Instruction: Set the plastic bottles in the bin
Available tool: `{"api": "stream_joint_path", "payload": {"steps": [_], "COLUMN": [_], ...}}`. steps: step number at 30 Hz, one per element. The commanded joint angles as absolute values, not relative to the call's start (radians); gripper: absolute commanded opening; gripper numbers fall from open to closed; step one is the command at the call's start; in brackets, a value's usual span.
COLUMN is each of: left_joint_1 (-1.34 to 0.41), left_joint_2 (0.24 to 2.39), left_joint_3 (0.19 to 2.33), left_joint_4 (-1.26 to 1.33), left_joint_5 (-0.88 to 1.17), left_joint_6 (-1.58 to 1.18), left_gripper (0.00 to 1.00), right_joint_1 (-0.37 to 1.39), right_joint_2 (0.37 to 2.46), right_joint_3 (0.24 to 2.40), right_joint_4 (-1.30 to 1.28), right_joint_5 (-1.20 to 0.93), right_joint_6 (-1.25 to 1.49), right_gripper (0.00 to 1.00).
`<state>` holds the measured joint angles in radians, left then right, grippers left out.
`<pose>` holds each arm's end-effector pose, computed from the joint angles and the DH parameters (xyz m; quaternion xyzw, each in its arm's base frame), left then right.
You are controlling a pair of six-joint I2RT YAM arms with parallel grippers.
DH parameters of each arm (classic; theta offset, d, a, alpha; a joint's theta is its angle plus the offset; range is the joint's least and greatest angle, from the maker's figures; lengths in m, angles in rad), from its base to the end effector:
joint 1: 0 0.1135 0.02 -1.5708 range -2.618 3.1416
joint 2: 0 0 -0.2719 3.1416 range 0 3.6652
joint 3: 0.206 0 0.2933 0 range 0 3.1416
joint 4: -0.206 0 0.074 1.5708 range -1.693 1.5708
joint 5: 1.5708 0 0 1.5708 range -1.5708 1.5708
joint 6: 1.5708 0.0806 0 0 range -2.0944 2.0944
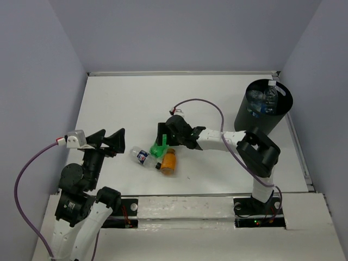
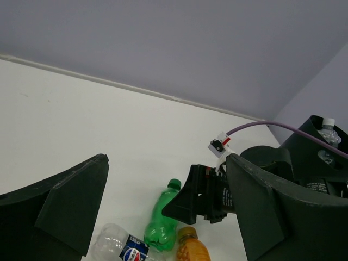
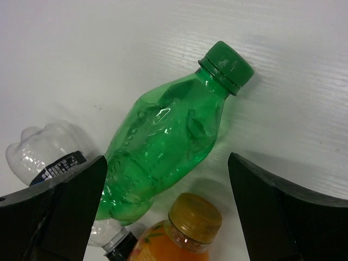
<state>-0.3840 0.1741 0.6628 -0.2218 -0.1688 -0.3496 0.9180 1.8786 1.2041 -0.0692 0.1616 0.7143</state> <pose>0.1215 -0.0345 0.3888 -0.0566 0.6056 -0.2363 0.7577 0.3001 0.3711 0.1362 -0.0605 0.9113 0.2412 0.3282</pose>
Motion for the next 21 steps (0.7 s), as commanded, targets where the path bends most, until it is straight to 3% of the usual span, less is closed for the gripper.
{"api": "stream_joint_path", "payload": {"steps": [1,10,15,18,19,21], "left_joint_1": [-0.377,-0.377,-0.377,-0.377,-0.377,-0.376], "left_joint_2": [0.175,0.169,0.169,0.170,0.170,0.170], "left_joint_3": [0.686,0.684,0.684,0.686,0.686,0.684], "left_joint_4": [-0.178,-0.176,-0.176,-0.175,-0.175,-0.175], "left_joint_5": [-0.152,-0.150,-0.147,-0.144,-0.144,-0.144], "left_joint_6": [-0.342,-0.344,-0.342,-0.342,-0.344,-0.342], "left_gripper": [0.99,0.99,0.99,0.99,0.99,0.99], "right_joint_1": [0.923,0.923,0.923,0.923,0.923,0.923], "right_joint_2": [1.936,2.023,2.071,2.086,2.094,2.095], "right_joint_3": [1.273,1.383,1.437,1.485,1.511,1.535], "right_joint_4": [-0.029,-0.028,-0.028,-0.026,-0.025,-0.012], "right_joint_5": [0.216,0.258,0.314,0.324,0.340,0.341], "right_joint_6": [0.745,0.741,0.738,0.733,0.727,0.716], "right_gripper": [0.96,0.91,0.82,0.72,0.57,0.49]}}
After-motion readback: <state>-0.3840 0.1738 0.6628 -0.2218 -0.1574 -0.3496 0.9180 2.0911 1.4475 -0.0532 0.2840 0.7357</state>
